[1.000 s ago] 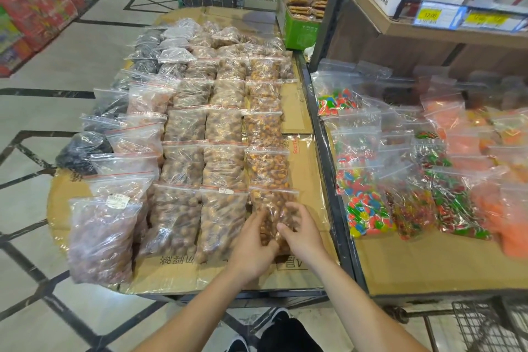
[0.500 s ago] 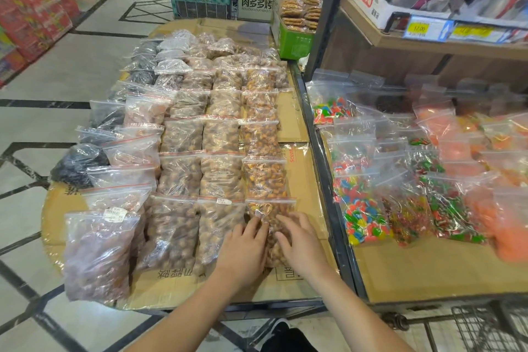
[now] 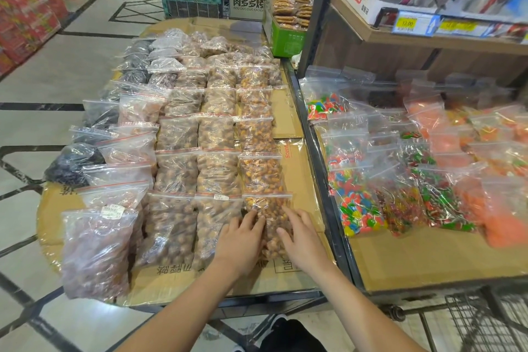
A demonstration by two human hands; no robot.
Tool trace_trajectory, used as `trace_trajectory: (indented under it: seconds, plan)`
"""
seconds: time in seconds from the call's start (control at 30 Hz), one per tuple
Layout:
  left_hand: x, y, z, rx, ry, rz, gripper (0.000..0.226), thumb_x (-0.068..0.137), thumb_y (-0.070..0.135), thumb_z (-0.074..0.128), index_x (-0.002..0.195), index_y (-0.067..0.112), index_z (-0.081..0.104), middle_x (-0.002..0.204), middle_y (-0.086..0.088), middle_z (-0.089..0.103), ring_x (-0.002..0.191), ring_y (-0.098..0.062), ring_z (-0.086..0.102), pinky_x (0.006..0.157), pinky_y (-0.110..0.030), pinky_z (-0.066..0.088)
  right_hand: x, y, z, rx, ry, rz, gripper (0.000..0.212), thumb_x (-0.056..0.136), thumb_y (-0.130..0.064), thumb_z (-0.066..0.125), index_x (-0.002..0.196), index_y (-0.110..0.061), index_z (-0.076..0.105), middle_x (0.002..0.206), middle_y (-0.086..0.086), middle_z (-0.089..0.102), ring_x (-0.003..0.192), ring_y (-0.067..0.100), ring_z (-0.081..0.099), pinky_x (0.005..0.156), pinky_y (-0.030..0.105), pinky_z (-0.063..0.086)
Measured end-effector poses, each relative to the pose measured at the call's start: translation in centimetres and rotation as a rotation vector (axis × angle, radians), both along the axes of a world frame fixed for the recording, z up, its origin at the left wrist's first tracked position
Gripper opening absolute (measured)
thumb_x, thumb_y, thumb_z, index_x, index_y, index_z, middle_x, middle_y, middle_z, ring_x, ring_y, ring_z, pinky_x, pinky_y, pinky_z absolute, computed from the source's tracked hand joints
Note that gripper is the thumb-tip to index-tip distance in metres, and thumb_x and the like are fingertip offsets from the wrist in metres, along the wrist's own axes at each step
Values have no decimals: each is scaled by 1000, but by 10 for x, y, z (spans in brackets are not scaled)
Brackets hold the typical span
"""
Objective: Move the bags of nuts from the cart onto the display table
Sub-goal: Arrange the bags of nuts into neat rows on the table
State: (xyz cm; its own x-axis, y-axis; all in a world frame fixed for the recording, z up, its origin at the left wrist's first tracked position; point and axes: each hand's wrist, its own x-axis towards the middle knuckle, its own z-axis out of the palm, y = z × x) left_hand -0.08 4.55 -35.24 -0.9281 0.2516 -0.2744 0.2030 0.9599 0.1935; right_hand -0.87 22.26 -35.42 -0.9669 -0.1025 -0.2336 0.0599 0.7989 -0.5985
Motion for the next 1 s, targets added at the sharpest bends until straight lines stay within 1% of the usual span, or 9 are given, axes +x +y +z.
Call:
trace_trajectory:
  seconds: [0.1,0.2,0.27,0.37,0.53,0.63,0.73,0.9,1.0]
  plan:
    - [-3,3,3,-19,-13,-7,57,107,41,34,159,24,18,167,-5,15,147,-38,21,117,-49,28,-3,0,-1,66,-39,42,56,104,-43,51,156,-30,38,161,-4,31,146,20,39,117,39,39]
    - [-5,3,4,-35,-6,-12,58,106,41,36,159,23,20,166,-6,16,148,-37,20,118,-48,27,-3,0,-2,98,-83,60,57,104,-46,48,158,-33,35,160,-1,37,146,23,38,118,43,39]
    - [-5,1,3,-21,0,-14,57,105,42,39,157,24,25,165,-5,19,148,-37,18,118,-49,27,-2,1,0,133,-56,73,57,104,-45,48,158,-30,35,159,-1,37,146,23,37,118,43,39]
    - [-3,-6,4,-26,81,-15,55,102,49,38,153,30,32,162,-4,28,145,-36,25,115,-49,27,1,-2,6,174,9,91,58,105,-42,49,158,-27,35,161,-6,33,147,22,32,119,42,37]
    - [-1,-22,4,-39,72,108,61,99,54,33,156,33,24,165,-8,24,148,-39,22,115,-56,25,5,-16,17,240,122,151,55,107,-42,43,158,-23,35,162,-6,34,149,19,25,121,40,32]
    - [6,-35,-3,-49,85,181,65,97,53,36,155,22,33,158,-16,35,141,-43,35,112,-56,36,6,-29,17,287,121,228,54,107,-42,41,157,-24,36,162,-4,34,149,21,27,120,42,36]
    - [13,-46,-16,-70,74,171,65,98,53,30,151,17,39,162,-17,30,142,-42,35,110,-54,41,7,-38,14,334,67,268,56,106,-42,43,157,-21,35,167,1,24,151,28,24,119,46,37]
    - [11,-45,-9,-56,11,155,64,103,53,25,158,20,23,168,-14,10,153,-38,13,120,-53,24,8,-46,19,399,20,273,60,106,-37,46,160,-15,29,169,7,17,152,33,21,119,47,37]
    - [12,-46,0,-27,26,160,61,104,51,25,156,18,26,167,-18,12,151,-40,16,121,-52,24,9,-48,24,386,63,266,60,104,-34,51,158,-16,32,166,7,22,150,34,25,120,46,35]
